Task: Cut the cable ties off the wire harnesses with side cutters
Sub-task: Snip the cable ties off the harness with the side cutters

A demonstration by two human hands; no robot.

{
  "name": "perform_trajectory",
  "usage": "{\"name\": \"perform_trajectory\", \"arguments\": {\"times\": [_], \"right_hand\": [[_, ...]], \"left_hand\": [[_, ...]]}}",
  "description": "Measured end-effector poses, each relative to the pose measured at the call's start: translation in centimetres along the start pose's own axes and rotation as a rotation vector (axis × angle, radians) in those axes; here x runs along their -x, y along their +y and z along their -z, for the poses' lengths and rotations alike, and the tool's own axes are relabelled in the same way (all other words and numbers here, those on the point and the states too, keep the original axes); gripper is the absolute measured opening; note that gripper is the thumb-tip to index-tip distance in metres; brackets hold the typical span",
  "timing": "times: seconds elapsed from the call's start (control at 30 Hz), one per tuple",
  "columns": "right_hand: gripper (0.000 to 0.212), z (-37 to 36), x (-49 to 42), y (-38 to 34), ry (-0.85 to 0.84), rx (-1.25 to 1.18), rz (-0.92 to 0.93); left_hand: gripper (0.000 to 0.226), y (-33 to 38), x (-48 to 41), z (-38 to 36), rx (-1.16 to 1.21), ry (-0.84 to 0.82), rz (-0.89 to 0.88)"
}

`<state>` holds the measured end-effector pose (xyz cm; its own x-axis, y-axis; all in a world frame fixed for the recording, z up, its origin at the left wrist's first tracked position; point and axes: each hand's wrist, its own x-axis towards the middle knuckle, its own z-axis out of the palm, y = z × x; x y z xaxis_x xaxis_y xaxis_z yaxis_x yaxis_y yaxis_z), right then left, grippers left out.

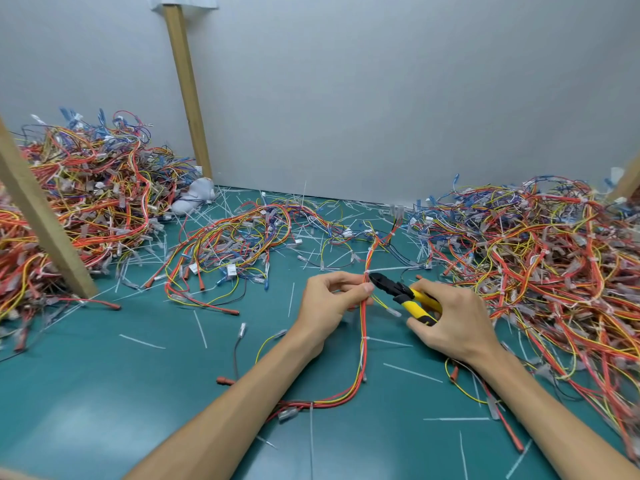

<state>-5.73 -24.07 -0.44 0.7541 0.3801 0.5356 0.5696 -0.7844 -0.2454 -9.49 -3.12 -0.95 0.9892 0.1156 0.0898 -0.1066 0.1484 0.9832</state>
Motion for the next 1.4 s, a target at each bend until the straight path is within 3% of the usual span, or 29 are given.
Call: {"name": "perform_trajectory", "arguments": {"times": [0.13,0.33,0.77,1.07,1.4], "right_hand": [[0.039,-0.1,-0.1,0.3,-0.007,0.038,-0.043],[0.055,0.0,-0.3,0.2,-0.009,0.011,-0.002],[0.039,-0.6,-0.2,0.9,0.012,-0.015,-0.009],[0.049,-0.6,-0.4,0.8,-0.006,0.000,0.015],[0.048,-0.2,-0.4,0.1,-0.041,0.007,0.031]], "left_hand": [[0.007,0.2,-0.1,0.2,0.018,0.032,-0.011],[0.007,0.3,0.1,0.1,-0.021,-0.058,0.007],[0.006,-0.5,-0.1,-0.3,-0.002,-0.087,-0.015],[0.007,-1.3,-0.6,-0.2,-0.060,-0.091,-0.039],[0.008,-0.8,-0.3,-0.1,-0.103,-0.088,-0.005]]}}
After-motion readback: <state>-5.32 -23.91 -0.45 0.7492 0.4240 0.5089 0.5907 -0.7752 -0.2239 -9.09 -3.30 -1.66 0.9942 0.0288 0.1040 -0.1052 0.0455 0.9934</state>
